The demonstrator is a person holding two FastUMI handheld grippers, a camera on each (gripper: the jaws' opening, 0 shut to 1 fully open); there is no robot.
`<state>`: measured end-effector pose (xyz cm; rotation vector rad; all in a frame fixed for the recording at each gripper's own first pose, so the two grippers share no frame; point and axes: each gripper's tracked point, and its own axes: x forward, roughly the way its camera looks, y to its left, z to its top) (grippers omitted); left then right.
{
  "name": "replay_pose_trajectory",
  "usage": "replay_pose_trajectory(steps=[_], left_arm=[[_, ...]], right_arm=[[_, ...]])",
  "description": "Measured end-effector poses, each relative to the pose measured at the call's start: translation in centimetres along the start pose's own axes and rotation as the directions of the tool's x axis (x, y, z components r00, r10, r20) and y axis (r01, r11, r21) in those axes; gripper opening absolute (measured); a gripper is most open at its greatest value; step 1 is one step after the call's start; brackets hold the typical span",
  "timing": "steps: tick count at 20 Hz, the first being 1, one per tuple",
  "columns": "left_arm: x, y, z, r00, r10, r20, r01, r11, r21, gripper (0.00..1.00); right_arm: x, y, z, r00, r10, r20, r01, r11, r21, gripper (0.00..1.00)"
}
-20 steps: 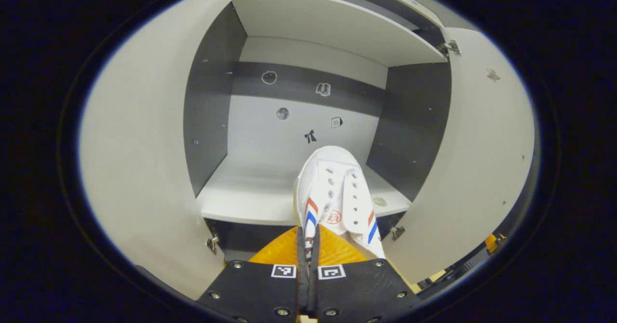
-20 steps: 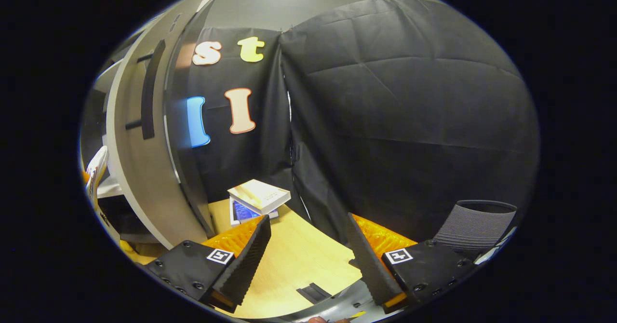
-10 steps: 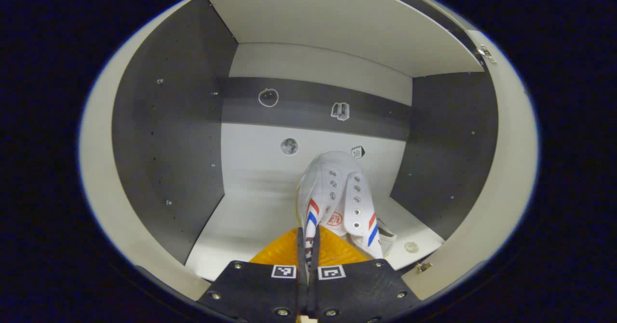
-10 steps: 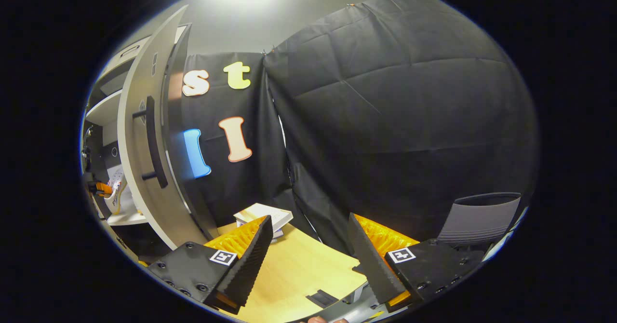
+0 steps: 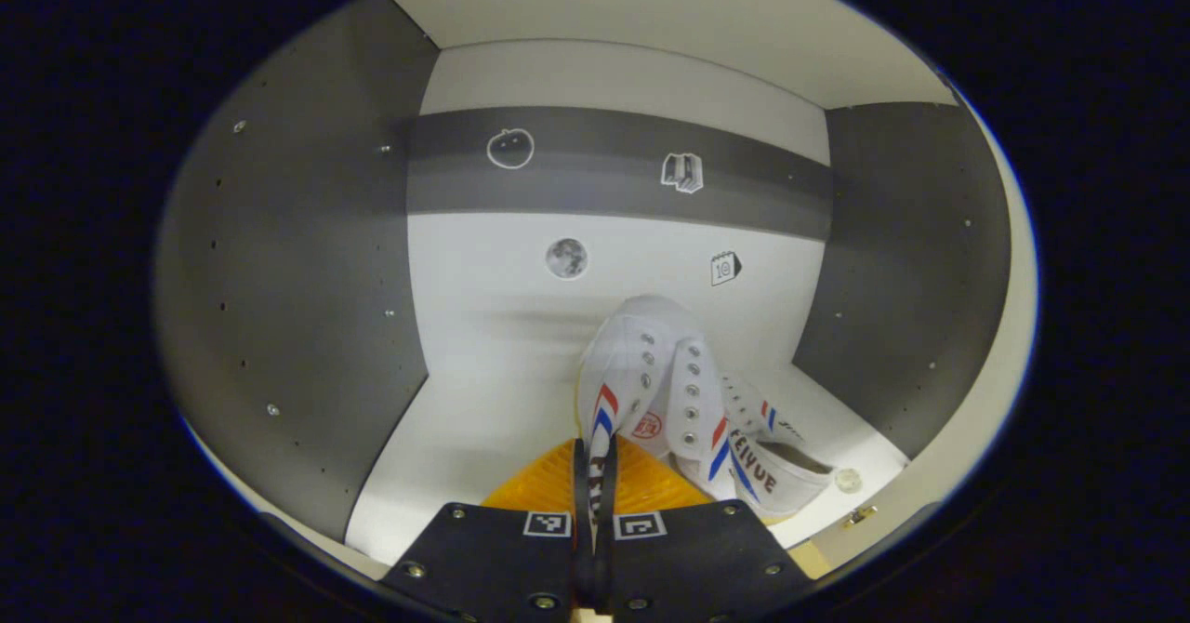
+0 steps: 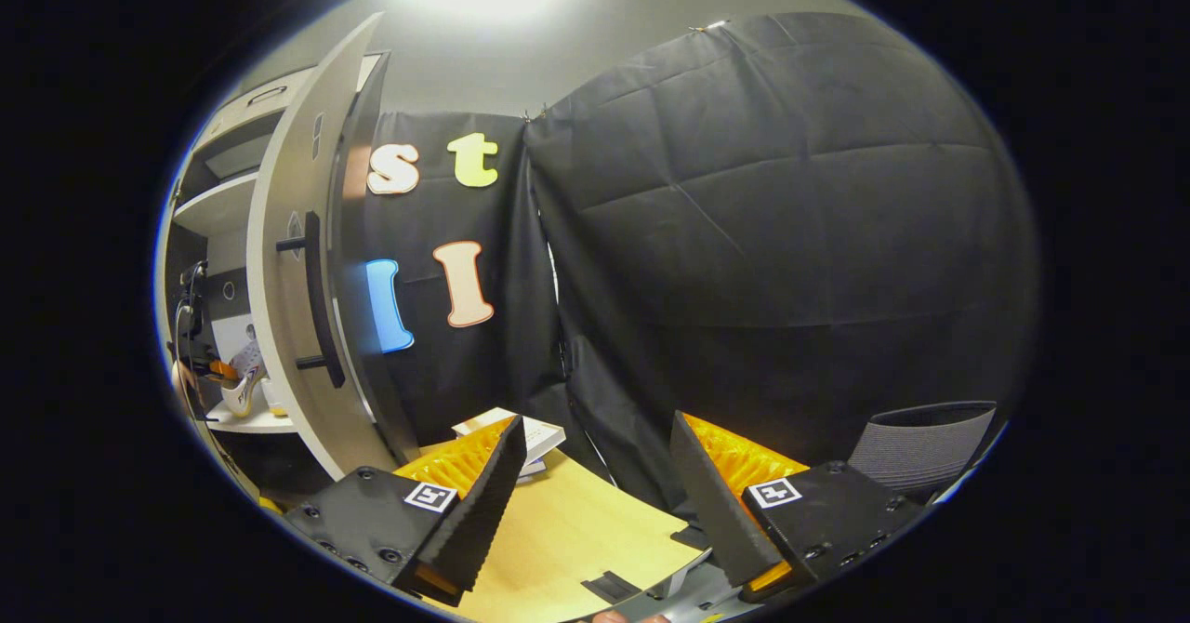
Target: Grab one shoe with the right hand and put it into the shoe cabinet, grab the other shoe with the left hand and put it into the shoe cabinet; then close the right door with the right hand and the left door with the left hand.
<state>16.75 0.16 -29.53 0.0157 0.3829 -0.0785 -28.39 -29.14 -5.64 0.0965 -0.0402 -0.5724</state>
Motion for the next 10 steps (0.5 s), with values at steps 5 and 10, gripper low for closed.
replay_pose_trajectory(steps=[5,10], left_arm=[[1.0,0.6,-1.4,0.999,0.019,-0.034,-0.021,0.999,-0.044,0.07],[-1.9,1.1,0.9,0.992,0.066,0.110,-0.062,0.997,-0.036,0.68]], right_arm=[[0.1,-0.1,-0.6,1.000,0.008,-0.024,-0.008,1.000,-0.023,0.98],[1.4,0.1,0.1,0.998,0.020,-0.054,-0.018,0.999,0.042,0.98]])
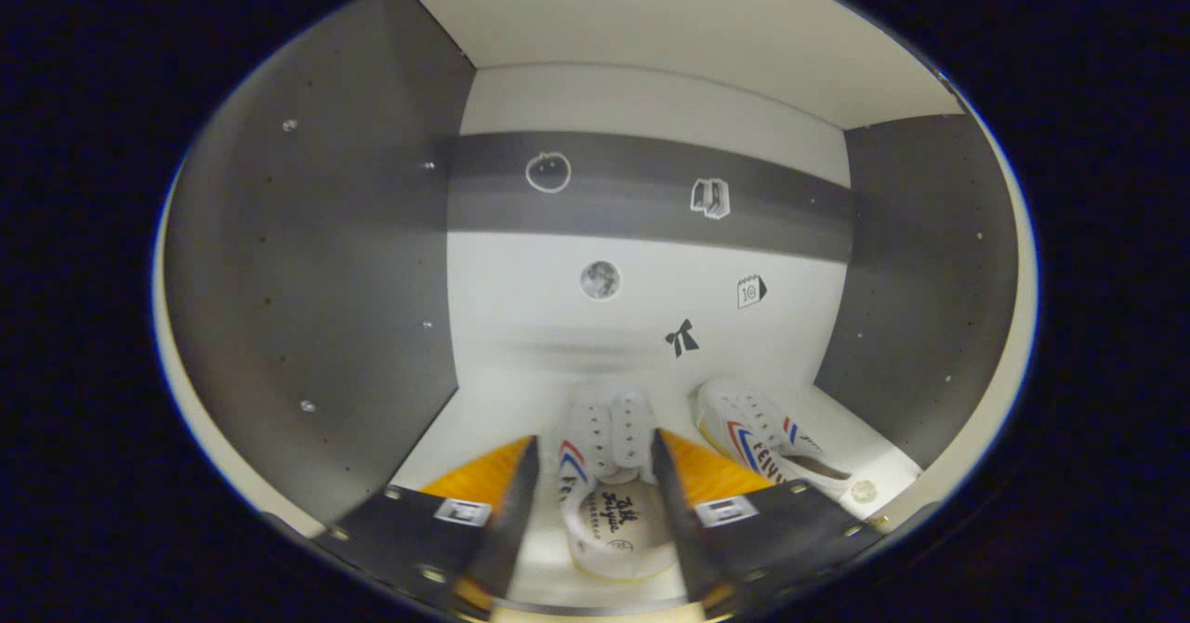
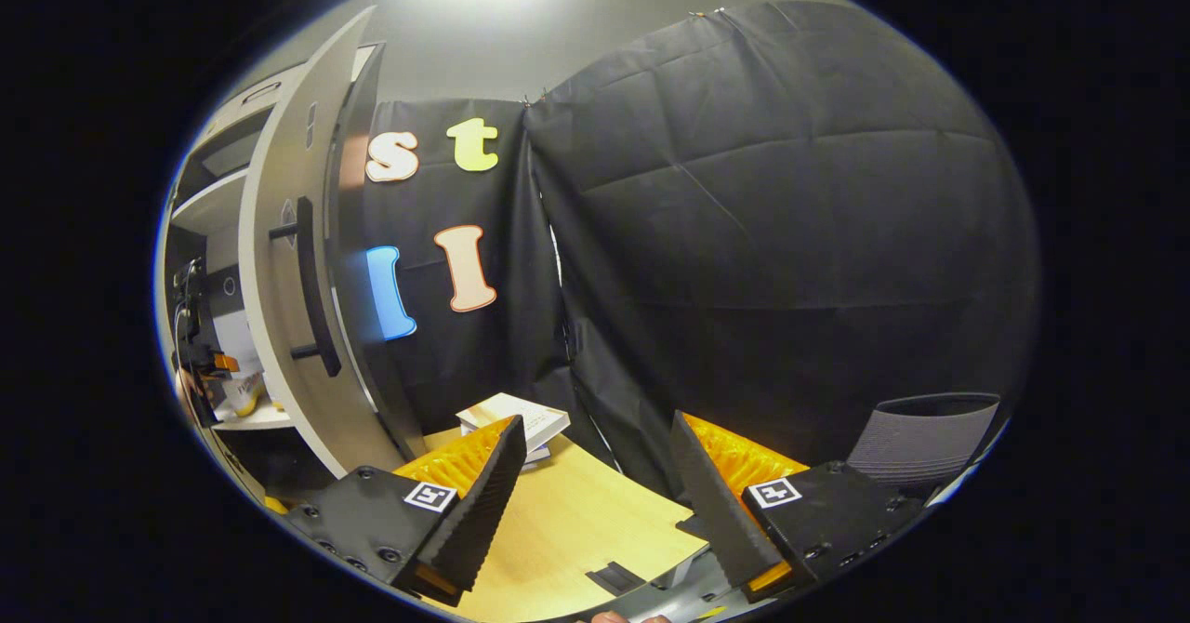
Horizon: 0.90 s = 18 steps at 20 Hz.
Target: Grab one shoe with the right hand and put it into the shoe cabinet, grab the other shoe with the left hand and put it into the shoe cabinet; then close the right door with the right hand and the left door with the left hand.
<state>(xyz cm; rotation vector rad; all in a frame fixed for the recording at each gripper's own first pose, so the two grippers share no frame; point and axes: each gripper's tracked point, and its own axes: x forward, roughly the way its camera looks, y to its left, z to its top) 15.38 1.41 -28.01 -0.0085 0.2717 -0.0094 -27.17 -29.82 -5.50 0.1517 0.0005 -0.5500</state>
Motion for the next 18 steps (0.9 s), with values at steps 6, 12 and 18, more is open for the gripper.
replay_pose_trajectory(steps=[6,12,18], left_arm=[[-9.8,-0.7,2.7,0.990,-0.040,0.134,0.021,0.989,0.145,0.94],[-20.2,-1.5,5.4,0.966,-0.046,0.254,0.022,0.995,0.098,0.91],[-26.4,-2.6,4.7,0.956,-0.018,0.294,0.004,0.999,0.051,0.90]], right_arm=[[2.9,0.9,3.8,0.995,0.097,0.016,-0.097,0.995,-0.021,0.98],[6.2,4.4,9.8,0.968,0.240,0.068,-0.233,0.967,-0.100,1.00],[8.4,8.3,12.3,0.921,0.386,0.056,-0.376,0.916,-0.141,0.98]])
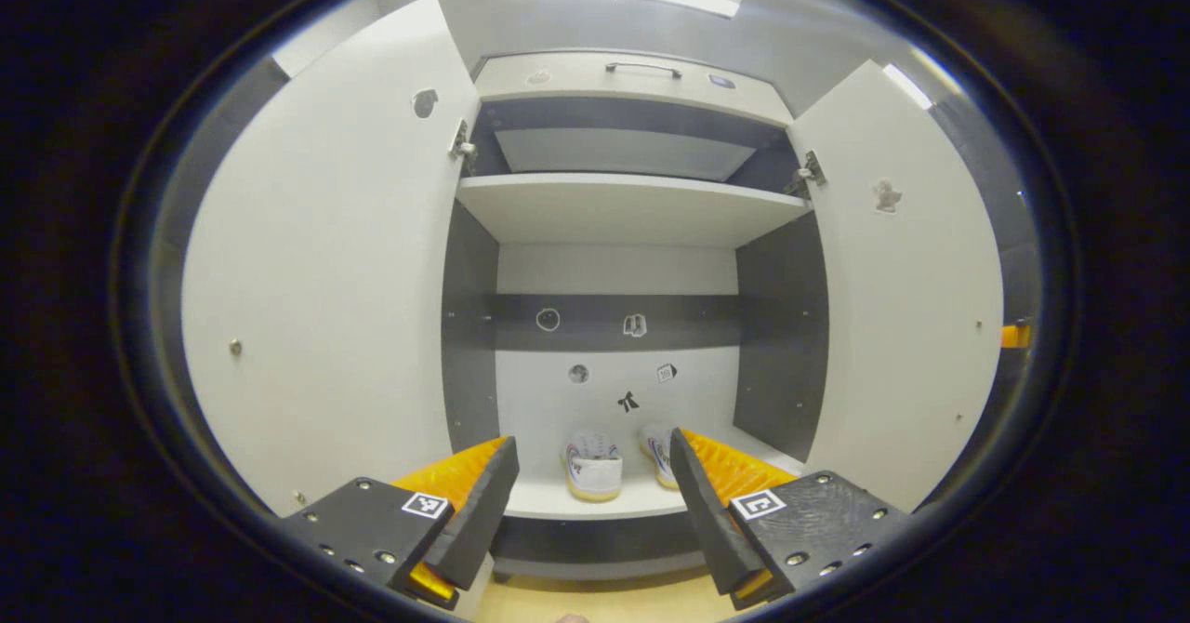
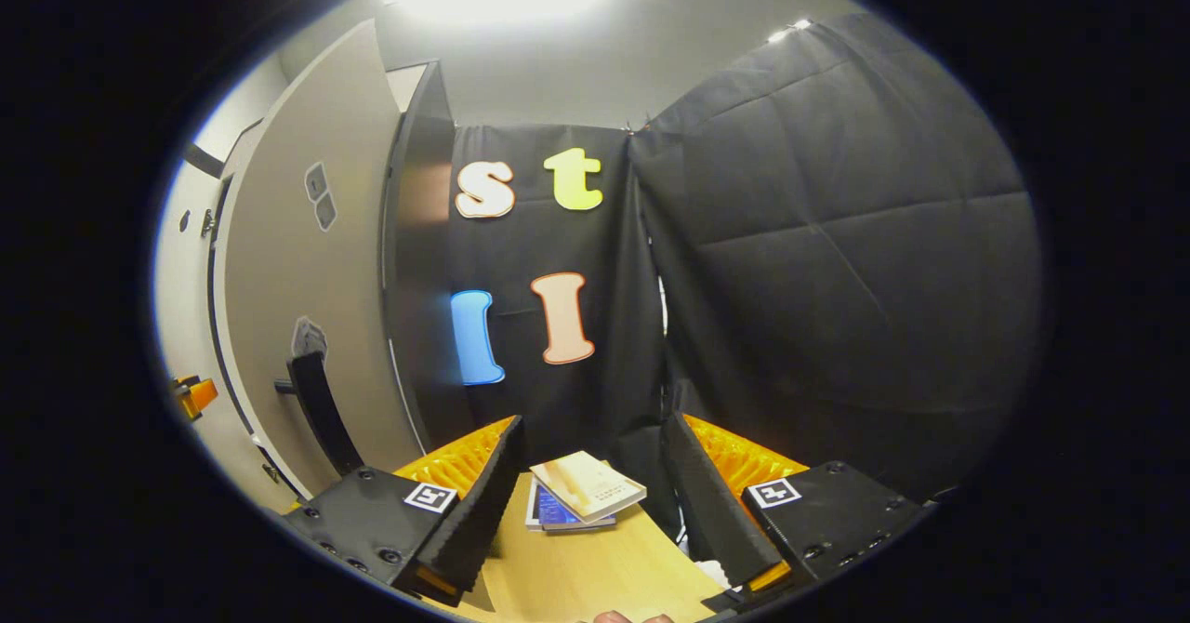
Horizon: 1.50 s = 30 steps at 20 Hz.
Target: Grab one shoe with the right hand and put it into the shoe cabinet, grab the other shoe with the left hand and put it into the shoe cabinet; then close the right door with the right hand and the left door with the left hand.
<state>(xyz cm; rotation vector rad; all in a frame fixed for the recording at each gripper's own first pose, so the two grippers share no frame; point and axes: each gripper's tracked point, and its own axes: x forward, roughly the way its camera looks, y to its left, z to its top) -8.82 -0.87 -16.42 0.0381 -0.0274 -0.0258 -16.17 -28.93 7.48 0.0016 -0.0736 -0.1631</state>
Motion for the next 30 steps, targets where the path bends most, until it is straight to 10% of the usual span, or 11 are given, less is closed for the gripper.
replay_pose_trajectory(steps=[15,30], left_arm=[[-8.1,-1.0,-2.1,0.984,0.165,-0.064,-0.166,0.986,-0.011,0.93],[-11.7,6.7,-3.2,0.977,0.185,-0.108,-0.196,0.976,-0.096,0.91]], right_arm=[[1.4,7.8,-1.2,0.945,0.323,-0.054,-0.320,0.946,0.056,0.98],[-1.0,10.1,-1.1,0.983,0.173,-0.058,-0.176,0.983,-0.044,0.97]])
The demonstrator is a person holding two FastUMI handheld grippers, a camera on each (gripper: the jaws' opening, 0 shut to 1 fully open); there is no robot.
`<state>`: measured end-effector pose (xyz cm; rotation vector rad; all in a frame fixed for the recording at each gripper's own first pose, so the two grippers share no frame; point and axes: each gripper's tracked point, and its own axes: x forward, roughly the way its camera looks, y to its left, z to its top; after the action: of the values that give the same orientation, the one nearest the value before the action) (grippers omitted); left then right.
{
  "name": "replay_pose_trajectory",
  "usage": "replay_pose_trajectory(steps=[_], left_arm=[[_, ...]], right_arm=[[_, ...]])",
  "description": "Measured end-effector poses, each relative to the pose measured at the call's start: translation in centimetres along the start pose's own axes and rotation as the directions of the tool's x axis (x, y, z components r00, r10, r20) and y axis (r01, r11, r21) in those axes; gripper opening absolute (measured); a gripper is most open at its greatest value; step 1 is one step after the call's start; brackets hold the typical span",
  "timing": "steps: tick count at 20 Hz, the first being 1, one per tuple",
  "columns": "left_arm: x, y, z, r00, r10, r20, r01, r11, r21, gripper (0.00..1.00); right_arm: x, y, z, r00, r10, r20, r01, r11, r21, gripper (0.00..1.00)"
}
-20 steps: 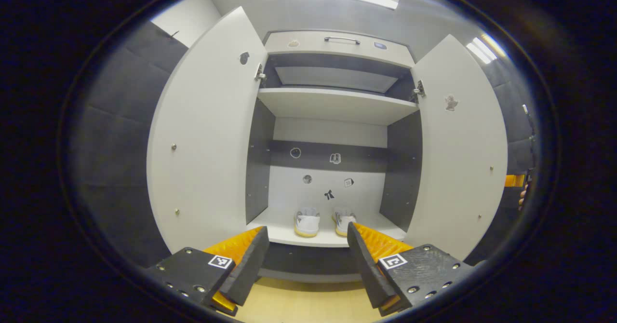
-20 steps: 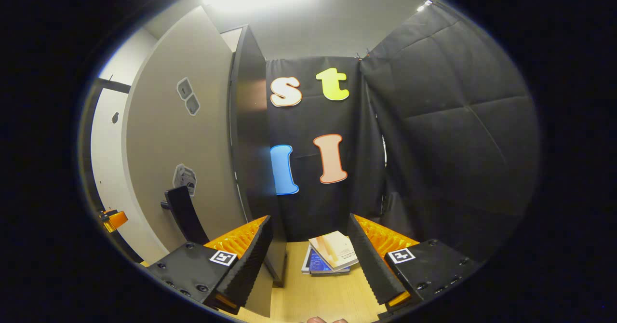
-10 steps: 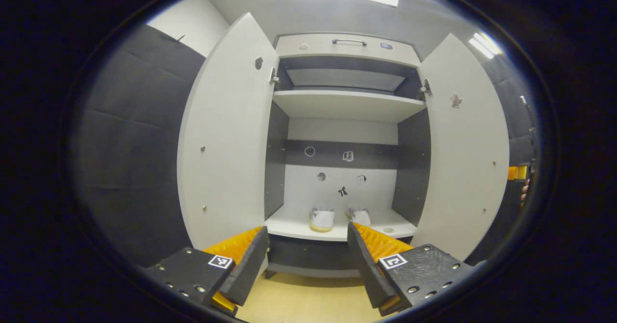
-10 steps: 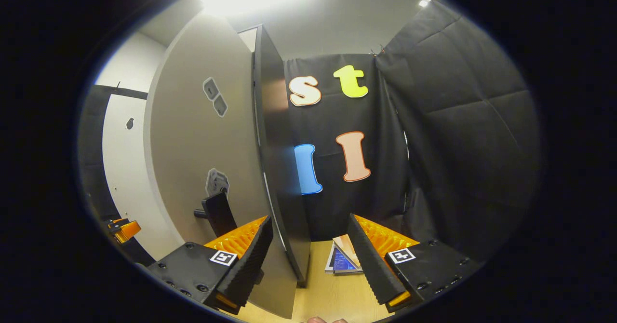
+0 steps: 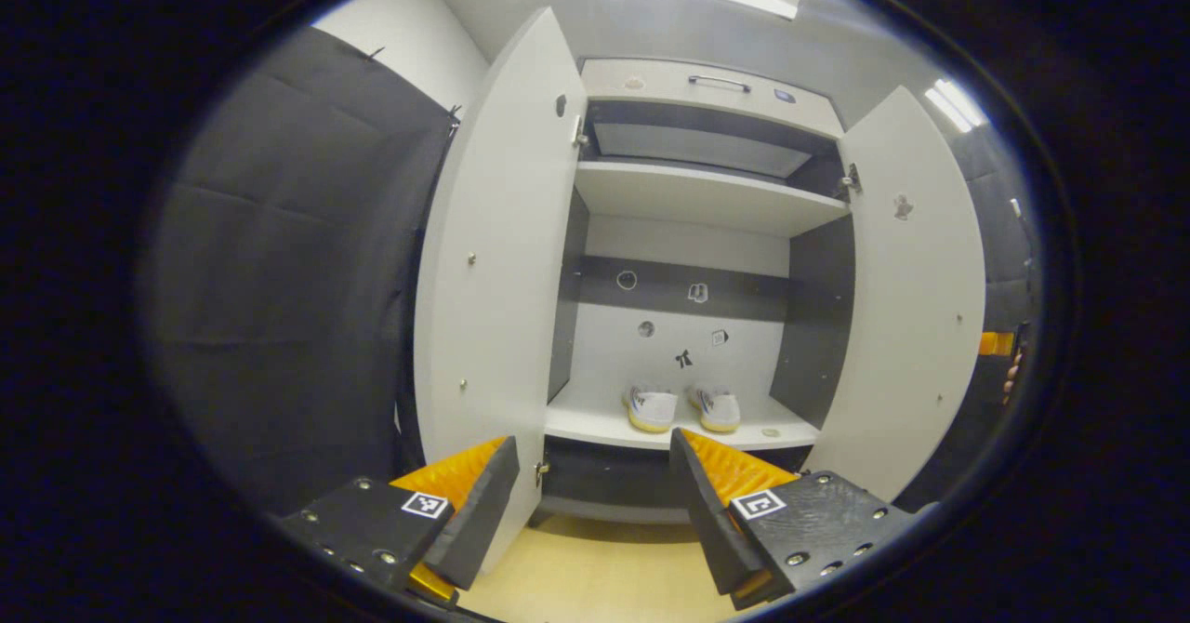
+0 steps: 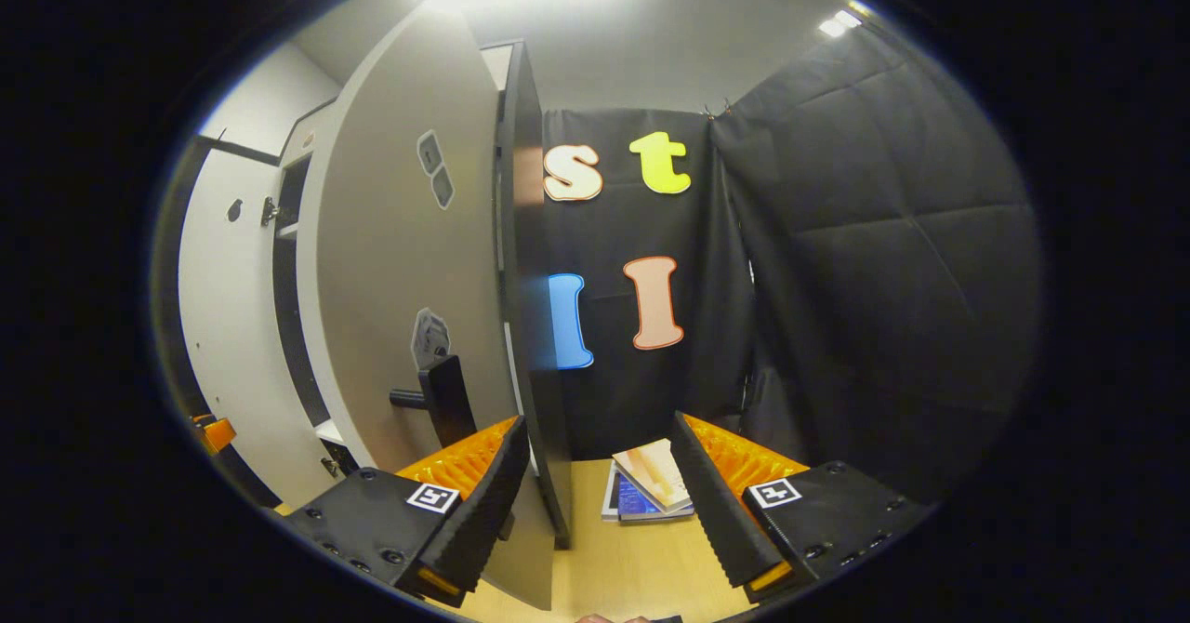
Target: Grab one shoe with the right hand and put it into the shoe cabinet, grab the other shoe with the left hand and put it into the shoe cabinet; then close the right door with the right hand and the left door with the left hand.
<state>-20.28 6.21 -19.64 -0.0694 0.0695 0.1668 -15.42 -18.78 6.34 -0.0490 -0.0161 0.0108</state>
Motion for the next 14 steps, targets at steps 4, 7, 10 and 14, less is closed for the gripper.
replay_pose_trajectory(steps=[4,7,10,14], left_arm=[[-0.7,2.9,0.1,1.000,0.011,-0.004,-0.012,1.000,-0.026,0.91],[-1.3,4.5,0.3,1.000,0.017,-0.003,-0.017,1.000,-0.011,0.90],[-2.0,6.0,0.2,1.000,0.027,0.007,-0.027,1.000,0.012,0.90],[-3.0,7.8,0.3,1.000,0.017,-0.003,-0.017,1.000,0.020,0.93]], right_arm=[[-0.1,2.5,-0.2,1.000,0.003,-0.009,-0.003,1.000,0.005,0.97],[-0.7,5.1,-0.4,1.000,0.027,-0.011,-0.027,1.000,0.004,0.97],[-0.1,7.5,-0.1,0.998,0.055,-0.011,-0.055,0.999,0.000,0.97],[-0.1,10.4,0.2,0.998,0.061,0.016,-0.061,0.998,-0.013,0.97]])
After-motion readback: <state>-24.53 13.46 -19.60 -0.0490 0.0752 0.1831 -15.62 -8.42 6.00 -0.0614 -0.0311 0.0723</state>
